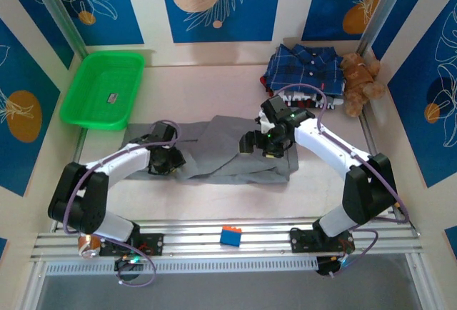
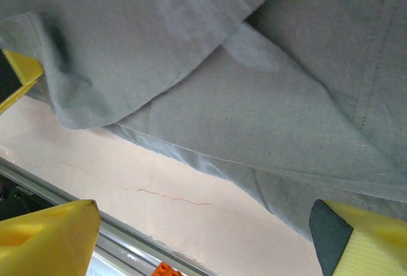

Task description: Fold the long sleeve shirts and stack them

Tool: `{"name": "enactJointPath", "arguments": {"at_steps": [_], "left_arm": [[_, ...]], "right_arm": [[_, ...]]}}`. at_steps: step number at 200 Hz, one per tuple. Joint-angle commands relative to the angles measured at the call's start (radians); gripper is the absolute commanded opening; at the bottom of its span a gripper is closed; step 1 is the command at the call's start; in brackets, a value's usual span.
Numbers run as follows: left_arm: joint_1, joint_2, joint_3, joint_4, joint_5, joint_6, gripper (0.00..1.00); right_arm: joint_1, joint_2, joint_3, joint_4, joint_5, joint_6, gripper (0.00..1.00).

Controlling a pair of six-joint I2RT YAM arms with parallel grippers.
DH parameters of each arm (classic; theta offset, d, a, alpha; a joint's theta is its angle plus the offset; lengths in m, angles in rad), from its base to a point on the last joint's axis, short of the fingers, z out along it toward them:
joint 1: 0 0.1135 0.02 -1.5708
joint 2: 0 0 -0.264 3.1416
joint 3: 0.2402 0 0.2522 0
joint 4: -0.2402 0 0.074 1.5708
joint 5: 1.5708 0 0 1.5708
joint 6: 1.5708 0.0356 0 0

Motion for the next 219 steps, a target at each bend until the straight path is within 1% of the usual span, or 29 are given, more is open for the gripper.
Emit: {"name": "enactJointPath", "arguments": {"at_steps": [1, 13, 24, 48, 86, 119, 157, 182, 219], "left_arm": [[-0.007, -0.021, 0.02, -0.026, -0.048, 0.045, 0.21], [-0.004, -0.041, 0.047, -0.078, -0.074, 0.079, 0.15], [0.001, -0.066, 0.08, -0.14, -0.1, 0.117, 0.12], [0.024, -0.136, 0.132, -0.265, -0.176, 0.197, 0.09], [0.098, -0.21, 0.188, -0.391, -0.255, 0.323, 0.08], [0.163, -0.207, 0.218, -0.405, -0.262, 0.409, 0.08], [0.181, -0.188, 0.272, -0.436, -0.332, 0.491, 0.09], [0.191, -0.173, 0.277, -0.411, -0.321, 0.523, 0.1], [0.191, -0.12, 0.299, -0.397, -0.338, 0.561, 0.1]], "right_arm": [[-0.01, -0.019, -0.035, 0.019, -0.019, 0.012, 0.86], [-0.014, -0.015, -0.056, 0.03, -0.015, 0.025, 0.86], [-0.017, -0.01, -0.069, 0.027, 0.01, 0.04, 0.86], [-0.049, 0.01, -0.081, -0.006, 0.094, 0.1, 0.86], [-0.107, -0.017, -0.101, 0.025, 0.126, 0.149, 0.86], [-0.142, 0.003, -0.079, 0.025, 0.135, 0.155, 0.86], [-0.159, 0.027, -0.054, 0.023, 0.152, 0.155, 0.85], [-0.167, 0.036, -0.049, 0.033, 0.153, 0.158, 0.85], [-0.189, 0.05, -0.035, 0.042, 0.166, 0.157, 0.85]]}}
